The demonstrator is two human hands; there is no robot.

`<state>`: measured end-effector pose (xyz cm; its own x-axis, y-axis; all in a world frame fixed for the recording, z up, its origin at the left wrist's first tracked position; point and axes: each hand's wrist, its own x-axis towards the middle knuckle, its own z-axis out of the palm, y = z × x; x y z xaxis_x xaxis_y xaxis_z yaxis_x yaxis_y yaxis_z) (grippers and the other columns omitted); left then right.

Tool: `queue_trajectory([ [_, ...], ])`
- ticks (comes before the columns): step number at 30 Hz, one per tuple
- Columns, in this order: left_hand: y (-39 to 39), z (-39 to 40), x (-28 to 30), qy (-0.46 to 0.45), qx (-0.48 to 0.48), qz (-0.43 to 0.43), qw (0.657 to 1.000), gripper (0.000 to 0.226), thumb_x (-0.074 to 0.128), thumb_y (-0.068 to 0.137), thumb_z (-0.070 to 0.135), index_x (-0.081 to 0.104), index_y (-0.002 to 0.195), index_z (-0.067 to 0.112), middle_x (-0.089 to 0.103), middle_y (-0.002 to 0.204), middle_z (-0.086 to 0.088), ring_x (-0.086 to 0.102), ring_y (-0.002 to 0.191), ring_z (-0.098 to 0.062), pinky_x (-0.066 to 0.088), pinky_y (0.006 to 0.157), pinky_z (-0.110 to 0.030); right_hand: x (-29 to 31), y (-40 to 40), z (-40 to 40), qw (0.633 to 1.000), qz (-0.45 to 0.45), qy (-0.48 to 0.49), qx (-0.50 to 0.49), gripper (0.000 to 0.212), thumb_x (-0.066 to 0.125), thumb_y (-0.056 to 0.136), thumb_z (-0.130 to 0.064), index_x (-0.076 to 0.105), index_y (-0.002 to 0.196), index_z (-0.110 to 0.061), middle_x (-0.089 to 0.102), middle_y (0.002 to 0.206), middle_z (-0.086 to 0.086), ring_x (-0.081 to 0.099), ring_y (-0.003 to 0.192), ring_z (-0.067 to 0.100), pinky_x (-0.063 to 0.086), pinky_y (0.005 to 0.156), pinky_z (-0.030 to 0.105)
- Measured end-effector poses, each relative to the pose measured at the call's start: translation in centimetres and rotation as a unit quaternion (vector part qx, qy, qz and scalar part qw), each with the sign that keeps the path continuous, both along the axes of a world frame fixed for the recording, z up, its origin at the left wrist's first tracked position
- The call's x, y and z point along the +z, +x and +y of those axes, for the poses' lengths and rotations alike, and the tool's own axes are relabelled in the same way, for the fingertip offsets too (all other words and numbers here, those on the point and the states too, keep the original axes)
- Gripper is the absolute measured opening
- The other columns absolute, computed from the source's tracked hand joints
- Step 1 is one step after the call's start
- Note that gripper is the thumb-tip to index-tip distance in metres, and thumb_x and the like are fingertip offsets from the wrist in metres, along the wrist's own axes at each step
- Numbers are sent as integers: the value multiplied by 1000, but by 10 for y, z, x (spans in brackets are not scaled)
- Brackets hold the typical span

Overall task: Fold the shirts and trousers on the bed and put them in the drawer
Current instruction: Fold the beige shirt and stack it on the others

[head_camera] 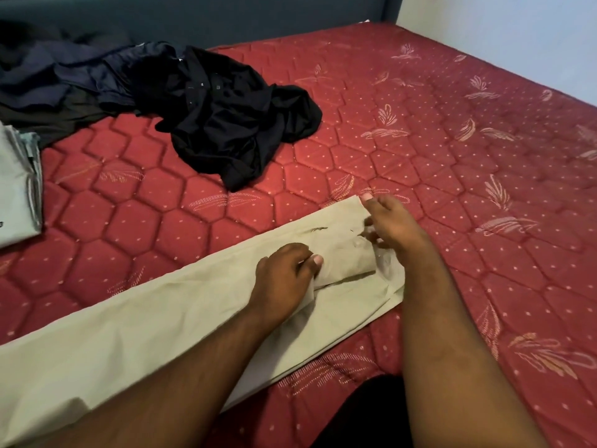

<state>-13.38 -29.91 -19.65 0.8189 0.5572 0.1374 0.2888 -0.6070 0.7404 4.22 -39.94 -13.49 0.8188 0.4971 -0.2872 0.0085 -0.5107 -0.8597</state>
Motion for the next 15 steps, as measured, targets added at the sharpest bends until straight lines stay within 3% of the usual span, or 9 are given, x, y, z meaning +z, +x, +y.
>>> queue_trajectory([
  [2, 7, -2, -2, -70, 34, -57, 995, 36, 47, 94, 40, 59, 74, 12, 61, 75, 0, 58, 76, -18, 48, 72, -45, 3, 1, -15, 995, 93, -34, 25, 46, 41, 95, -59, 56, 107, -17, 61, 90, 6, 54, 66, 17, 41, 61, 31],
  [5, 14, -5, -5, -158, 104, -87, 978, 27, 57, 95, 28, 60, 73, 14, 61, 71, 2, 59, 72, -17, 51, 72, -43, -6, 4, -29, 985, 157, -21, 64, 56, 55, 82, -69, 56, 120, -29, 66, 106, 1, 60, 75, 16, 46, 69, 32],
  [8, 19, -8, -20, -65, 53, -21, 996, 18, 61, 81, 38, 67, 76, 22, 66, 91, 6, 62, 90, -19, 50, 83, -42, -11, 6, -32, 981, 165, -18, 96, 60, 73, 80, -43, 46, 134, -38, 65, 113, -3, 63, 94, 18, 47, 78, 34],
  [10, 21, -7, -30, -38, 39, 27, 998, 22, 61, 75, 40, 72, 85, 24, 66, 110, 3, 60, 106, -21, 44, 97, -45, -13, 6, -31, 979, 165, -38, 117, 71, 79, 77, -19, 43, 136, -36, 63, 107, -5, 62, 92, 17, 47, 78, 36],
  [13, 20, -6, -22, -271, 97, -64, 956, 10, 64, 76, 36, 69, 81, 29, 66, 108, 0, 63, 103, -26, 46, 98, -57, -9, 2, -29, 981, 154, -75, 88, 64, 80, 72, 0, 47, 123, -23, 54, 91, 2, 56, 69, 16, 46, 60, 31],
  [15, 21, -5, -16, -366, 98, -108, 919, 7, 69, 80, 32, 72, 84, 27, 62, 125, -5, 60, 116, -26, 43, 105, -53, -8, -1, -24, 983, 153, -80, 61, 63, 81, 69, 4, 47, 116, -21, 56, 90, 7, 58, 66, 19, 50, 55, 32],
])
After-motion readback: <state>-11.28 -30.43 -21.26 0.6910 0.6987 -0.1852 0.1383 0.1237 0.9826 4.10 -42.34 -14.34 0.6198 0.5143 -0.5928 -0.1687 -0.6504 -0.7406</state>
